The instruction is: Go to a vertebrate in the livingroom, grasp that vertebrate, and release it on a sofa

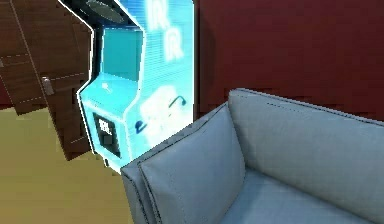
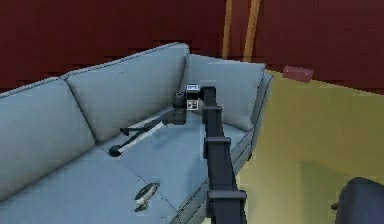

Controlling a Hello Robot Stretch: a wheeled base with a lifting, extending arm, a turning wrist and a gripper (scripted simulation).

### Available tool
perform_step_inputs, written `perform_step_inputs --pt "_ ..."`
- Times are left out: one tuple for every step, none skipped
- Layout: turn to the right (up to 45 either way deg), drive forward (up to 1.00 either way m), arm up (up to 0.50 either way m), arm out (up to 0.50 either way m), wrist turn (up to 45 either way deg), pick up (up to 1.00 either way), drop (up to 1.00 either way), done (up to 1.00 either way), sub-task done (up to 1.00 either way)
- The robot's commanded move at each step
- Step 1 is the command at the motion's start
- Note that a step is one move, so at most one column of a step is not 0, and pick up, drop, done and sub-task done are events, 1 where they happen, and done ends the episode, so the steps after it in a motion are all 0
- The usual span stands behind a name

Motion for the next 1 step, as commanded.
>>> perform_step_inputs --pt "0.0 0.0 0.0 0.0 0.0 0.0 0.0 1.0 0.0"
